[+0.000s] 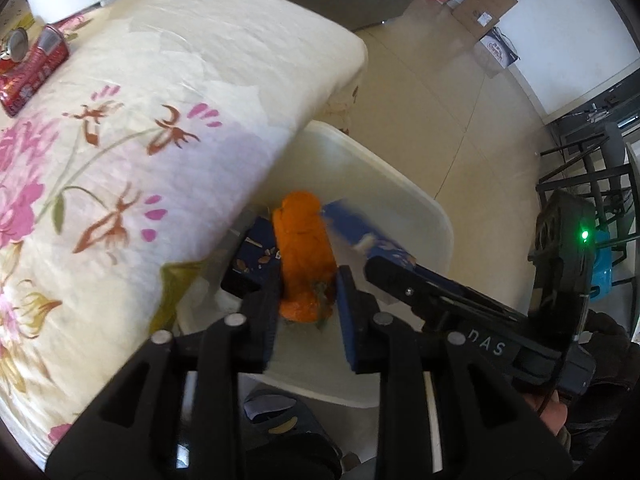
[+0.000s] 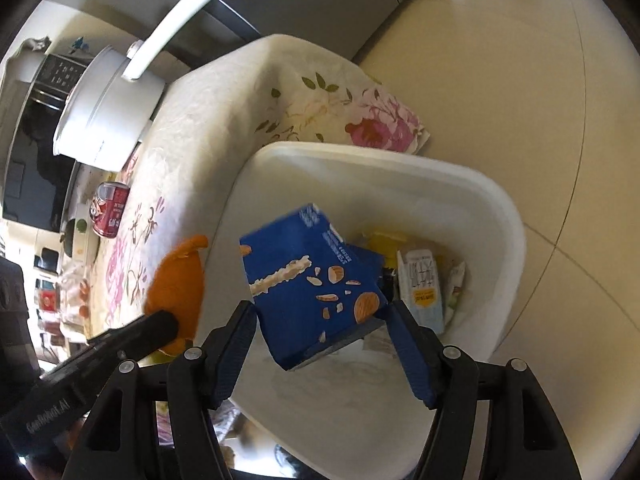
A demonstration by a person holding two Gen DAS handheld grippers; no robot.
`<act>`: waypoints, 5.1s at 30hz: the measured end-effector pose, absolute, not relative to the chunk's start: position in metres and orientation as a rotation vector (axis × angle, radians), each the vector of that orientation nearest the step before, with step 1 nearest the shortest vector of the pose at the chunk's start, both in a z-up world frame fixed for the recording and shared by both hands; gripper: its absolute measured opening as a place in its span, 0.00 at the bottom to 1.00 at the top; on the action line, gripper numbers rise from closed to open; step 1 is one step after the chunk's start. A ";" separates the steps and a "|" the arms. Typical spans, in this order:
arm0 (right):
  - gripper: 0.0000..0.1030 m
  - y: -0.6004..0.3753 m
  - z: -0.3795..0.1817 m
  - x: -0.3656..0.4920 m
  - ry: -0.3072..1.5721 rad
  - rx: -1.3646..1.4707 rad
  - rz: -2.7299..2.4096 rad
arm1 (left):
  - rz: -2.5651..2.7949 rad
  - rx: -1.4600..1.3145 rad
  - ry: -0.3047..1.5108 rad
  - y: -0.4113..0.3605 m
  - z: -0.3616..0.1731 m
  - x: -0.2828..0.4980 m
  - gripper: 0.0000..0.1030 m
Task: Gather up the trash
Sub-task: 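Carry the pepper and snack box over the white bin and open both tools, then grasp the cartoon-printed red can with the left tool while the right tool grasps the red drink can, then carry both red cans over the white bin and open both tools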
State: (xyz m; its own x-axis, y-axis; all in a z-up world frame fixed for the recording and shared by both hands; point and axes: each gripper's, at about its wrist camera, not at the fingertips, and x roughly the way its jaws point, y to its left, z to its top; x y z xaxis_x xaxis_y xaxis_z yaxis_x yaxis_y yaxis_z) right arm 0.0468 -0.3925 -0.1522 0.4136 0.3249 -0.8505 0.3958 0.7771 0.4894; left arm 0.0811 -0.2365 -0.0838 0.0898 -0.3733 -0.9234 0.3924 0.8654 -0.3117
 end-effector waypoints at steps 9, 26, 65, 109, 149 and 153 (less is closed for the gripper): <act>0.75 -0.415 -0.168 0.032 1.190 0.795 -0.085 | -0.487 0.021 1.347 -0.226 -0.082 0.082 0.59; 0.75 -0.394 -0.130 0.042 1.137 0.701 -0.004 | -0.450 -0.029 1.302 -0.203 -0.076 0.085 0.59; 0.75 -0.260 -0.095 0.180 1.148 0.579 0.240 | -0.203 0.603 0.960 -0.001 -0.016 0.313 0.77; 0.75 -0.181 -0.115 0.308 1.189 0.808 0.306 | -0.290 0.444 1.257 0.025 -0.110 0.334 0.54; 0.37 -0.236 -0.082 0.184 1.170 0.858 0.254 | -0.198 -0.030 1.201 0.013 -0.044 0.169 0.53; 0.37 -0.263 -0.078 0.154 1.152 0.847 0.242 | -0.245 -0.003 1.190 -0.018 -0.041 0.151 0.53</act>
